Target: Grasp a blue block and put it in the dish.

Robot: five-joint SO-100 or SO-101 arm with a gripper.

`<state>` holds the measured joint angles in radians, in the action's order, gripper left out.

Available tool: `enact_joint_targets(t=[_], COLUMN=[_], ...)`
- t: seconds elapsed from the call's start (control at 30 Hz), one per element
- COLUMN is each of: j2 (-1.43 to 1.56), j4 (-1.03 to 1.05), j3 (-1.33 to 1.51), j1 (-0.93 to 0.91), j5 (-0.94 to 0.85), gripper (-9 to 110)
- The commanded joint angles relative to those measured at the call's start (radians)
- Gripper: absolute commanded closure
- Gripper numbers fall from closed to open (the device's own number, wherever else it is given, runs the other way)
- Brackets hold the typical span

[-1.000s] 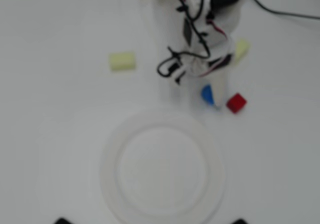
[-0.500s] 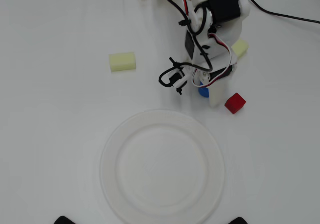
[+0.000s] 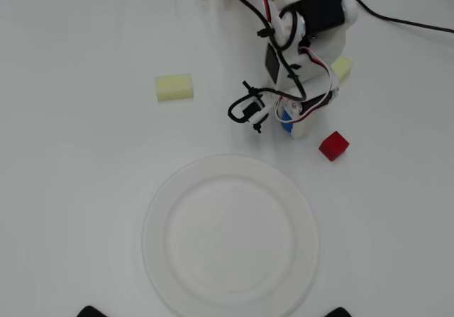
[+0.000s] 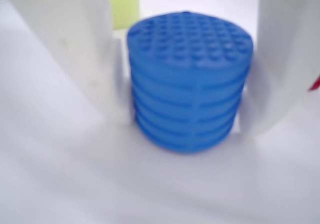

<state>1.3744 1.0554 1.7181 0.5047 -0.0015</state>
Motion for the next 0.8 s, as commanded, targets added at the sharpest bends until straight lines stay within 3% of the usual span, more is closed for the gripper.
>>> enact_joint_targets(t=[0.0,0.33,0.63,0.77], j2=[0.123,0.374,0.227,0.107], j4=[0.000,-0.060,-0.457,-0.502], j3=[-0.044,0.002,0.008,-0.067], j1=[-0.055,-0.302,-0.411,-0.414], j5=[-0.026,-0.204,-0.284,-0.279], gripper=[101,101,101,101])
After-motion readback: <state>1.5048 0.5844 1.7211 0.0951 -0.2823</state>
